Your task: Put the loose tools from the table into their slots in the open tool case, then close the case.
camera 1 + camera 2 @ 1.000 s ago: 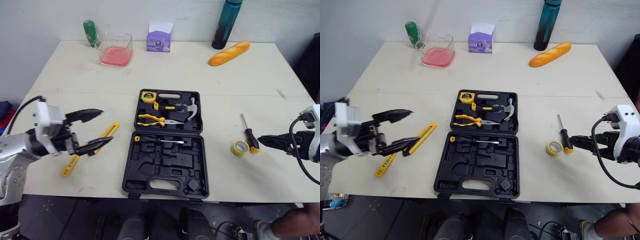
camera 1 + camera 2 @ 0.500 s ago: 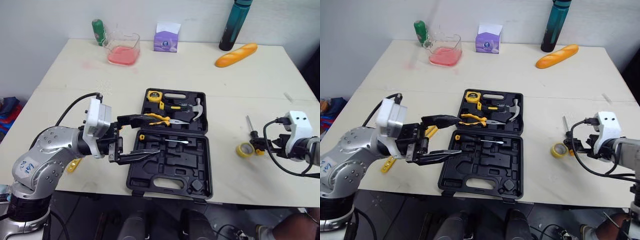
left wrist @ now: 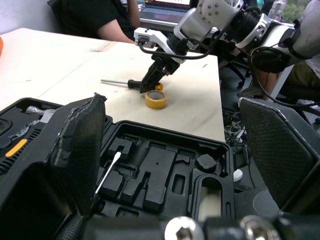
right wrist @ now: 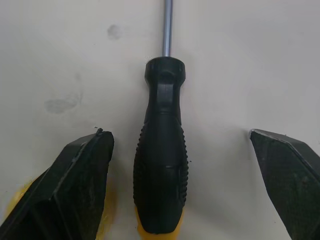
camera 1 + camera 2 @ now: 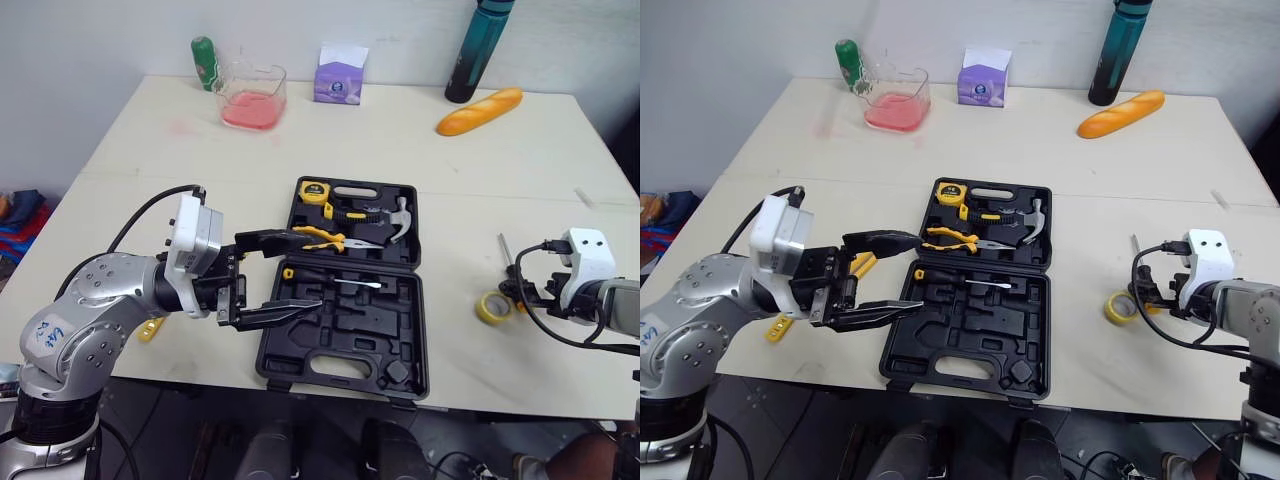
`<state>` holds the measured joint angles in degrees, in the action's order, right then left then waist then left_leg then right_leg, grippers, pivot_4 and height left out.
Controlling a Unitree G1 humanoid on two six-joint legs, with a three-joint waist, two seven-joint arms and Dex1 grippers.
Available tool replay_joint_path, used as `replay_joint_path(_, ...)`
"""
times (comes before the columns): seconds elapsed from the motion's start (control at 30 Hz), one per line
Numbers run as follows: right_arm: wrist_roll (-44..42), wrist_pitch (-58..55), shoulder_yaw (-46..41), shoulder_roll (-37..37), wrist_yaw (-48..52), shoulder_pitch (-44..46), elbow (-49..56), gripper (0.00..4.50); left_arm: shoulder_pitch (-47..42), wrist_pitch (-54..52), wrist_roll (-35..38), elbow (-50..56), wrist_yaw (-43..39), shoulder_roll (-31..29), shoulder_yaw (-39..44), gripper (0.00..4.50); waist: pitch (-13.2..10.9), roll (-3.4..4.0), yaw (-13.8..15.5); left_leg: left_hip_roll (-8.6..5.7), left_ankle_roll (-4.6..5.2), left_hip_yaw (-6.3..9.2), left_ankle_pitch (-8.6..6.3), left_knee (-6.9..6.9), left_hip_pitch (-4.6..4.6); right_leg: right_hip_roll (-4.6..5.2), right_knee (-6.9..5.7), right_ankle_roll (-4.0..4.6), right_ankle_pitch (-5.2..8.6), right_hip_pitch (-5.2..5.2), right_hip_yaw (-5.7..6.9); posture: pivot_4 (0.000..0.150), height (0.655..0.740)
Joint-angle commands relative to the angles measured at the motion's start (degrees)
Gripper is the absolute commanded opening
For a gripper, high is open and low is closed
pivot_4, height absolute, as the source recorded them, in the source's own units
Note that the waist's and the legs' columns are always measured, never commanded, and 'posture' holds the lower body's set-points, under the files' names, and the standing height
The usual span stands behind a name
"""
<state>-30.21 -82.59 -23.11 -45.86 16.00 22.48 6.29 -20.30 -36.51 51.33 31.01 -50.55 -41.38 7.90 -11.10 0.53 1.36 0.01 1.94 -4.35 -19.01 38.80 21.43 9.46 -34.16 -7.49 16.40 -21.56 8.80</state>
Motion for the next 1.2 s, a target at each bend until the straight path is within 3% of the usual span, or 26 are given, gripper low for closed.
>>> replay_joint_path(0.03,1.58,1.05,-1.84,0.0,-0.35,-0.26,-0.1,4.5,-0.71,0.15,1.09,1.99,0.14,-0.15,0.41,4.47,0.0,0.0,-0.01,0.0,0.0,0.0,0.0,0.0,0.0,0.0,-0.01,0.0,0.0,0.0,0.0,0.15,0.74)
replay_joint_path(0.27,2.43,1.84,-1.47,-1.84,1.39,-4.07,1.24,4.5,-0.26,0.55,0.57,1.62,-0.73,-0.09,0.07,4.47,0.0,0.0,0.21,-0.01,0.0,0.01,0.0,0.01,0.0,0.0,0.01,0.0,0.0,0.01,0.0,0.15,0.74)
replay_joint_path(0.37,2.44,2.56,-2.23,-1.68,1.75,-5.7,1.44,3.61,0.09,1.21,-0.19,0.87,-1.48,0.31,-0.47,4.5,0.0,-0.01,0.22,-0.01,0.01,0.05,-0.01,0.01,0.02,0.0,0.05,0.0,0.0,0.04,0.04,0.15,0.74)
replay_joint_path(0.53,2.79,5.02,-2.56,0.36,1.52,-7.07,1.77,1.1,-0.78,1.77,-0.93,-0.89,-3.71,0.16,-1.42,4.5,0.01,-0.02,0.15,-0.01,0.01,0.04,-0.01,0.02,0.01,0.0,0.04,0.0,-0.01,0.06,0.04,0.15,0.74)
replay_joint_path(0.57,2.79,5.73,-2.91,0.66,1.65,-7.66,2.05,0.98,-1.02,1.86,-1.04,-1.23,-4.42,-0.08,-1.52,4.5,0.02,-0.04,0.14,-0.01,0.01,0.04,-0.01,0.02,0.0,0.0,0.04,0.0,-0.01,0.06,0.04,0.15,0.74)
replay_joint_path(0.8,4.24,16.53,-1.79,-2.47,6.74,-10.61,2.12,0.98,-0.35,2.04,-1.19,-1.94,-6.57,-0.67,-1.2,4.5,0.03,-0.06,0.09,-0.01,0.02,0.04,-0.01,0.02,0.01,-0.01,0.07,-0.01,-0.02,0.06,0.04,0.15,0.74)
replay_joint_path(1.03,7.48,39.5,7.49,-11.77,25.47,-6.39,-0.32,0.98,0.7,3.99,-3.06,-2.69,-10.88,-3.04,-0.37,4.5,-0.05,0.08,-0.66,0.01,0.02,-0.09,-0.01,-0.03,-0.02,-0.05,0.06,-0.05,-0.04,-0.02,-0.06,0.15,0.74)
replay_joint_path(1.2,7.37,44.8,14.77,-14.9,36.98,0.29,-0.34,0.98,2.28,6.71,-4.36,-2.01,-11.77,-3.55,1.14,4.5,-0.06,0.07,-1.05,0.07,0.01,-0.07,-0.02,-0.06,-0.04,-0.07,0.11,-0.04,-0.04,0.0,-0.03,0.15,0.74)
